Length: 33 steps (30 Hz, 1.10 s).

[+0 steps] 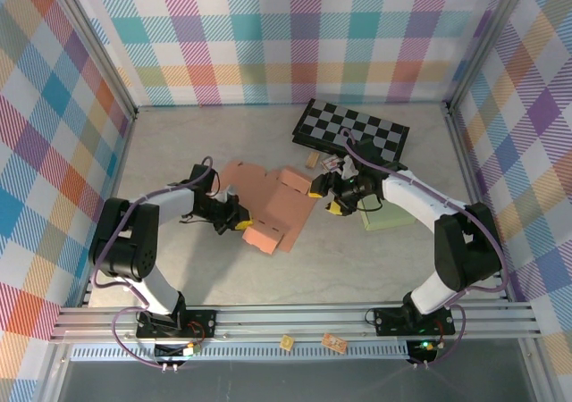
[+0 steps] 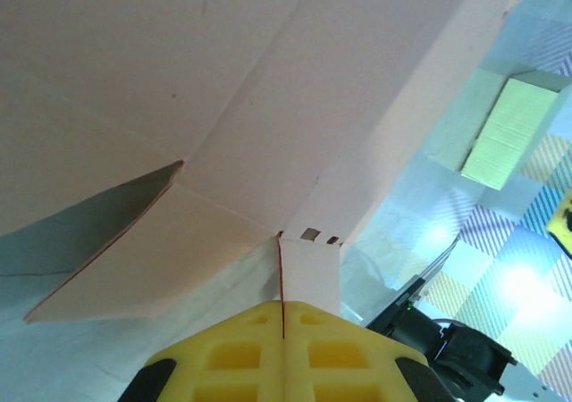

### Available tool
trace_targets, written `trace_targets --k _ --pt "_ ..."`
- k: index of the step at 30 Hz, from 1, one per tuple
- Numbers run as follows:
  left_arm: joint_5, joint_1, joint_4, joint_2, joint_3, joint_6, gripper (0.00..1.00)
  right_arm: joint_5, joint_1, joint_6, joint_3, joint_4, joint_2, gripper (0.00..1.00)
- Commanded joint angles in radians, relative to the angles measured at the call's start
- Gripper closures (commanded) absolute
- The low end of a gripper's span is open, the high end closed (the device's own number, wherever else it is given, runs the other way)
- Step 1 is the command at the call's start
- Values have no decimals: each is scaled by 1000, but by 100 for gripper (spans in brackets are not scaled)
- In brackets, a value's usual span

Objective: Fold the paper box

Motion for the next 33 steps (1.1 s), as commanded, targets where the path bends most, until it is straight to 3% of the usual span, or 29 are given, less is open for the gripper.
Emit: trace_targets --k 1,8,13,24,33 --pt "41 -7 44 -41 -6 -61 100 2 -2 0 -11 0 -28 29" --pt "62 -7 248 -120 -16 -329 100 -9 -5 134 -55 76 -69 28" --pt "64 -8 378 -148 -16 -501 100 -74 -5 350 -148 350 -63 21" --pt "63 -10 426 -162 3 -572 100 -119 -6 650 -135 756 191 21" --pt "67 -10 428 -163 -3 -573 100 -106 -6 728 -82 890 292 37"
